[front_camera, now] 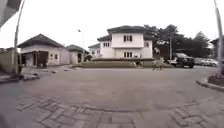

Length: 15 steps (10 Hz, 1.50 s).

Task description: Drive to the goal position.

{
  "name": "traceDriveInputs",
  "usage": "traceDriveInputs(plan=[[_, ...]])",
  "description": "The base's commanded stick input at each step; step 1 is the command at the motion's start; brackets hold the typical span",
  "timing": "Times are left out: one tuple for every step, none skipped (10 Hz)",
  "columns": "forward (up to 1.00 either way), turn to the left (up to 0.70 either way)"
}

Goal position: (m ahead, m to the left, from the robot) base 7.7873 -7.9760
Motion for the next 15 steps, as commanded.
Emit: traceDriveInputs(plan=[[0.7, 0.0], [0.7, 0.0], [0.7, 0.0], [0.7, 0.0], [0.7, 0.0], [0.7, 0.0], [0.7, 0.0], [0.7, 0.0], [0.7, 0.0], [0.37, 0.0], [0.0, 0.0], [0.0, 0.0], [0.0, 0.0], [0.0, 0.0], [0.0, 0.0]])
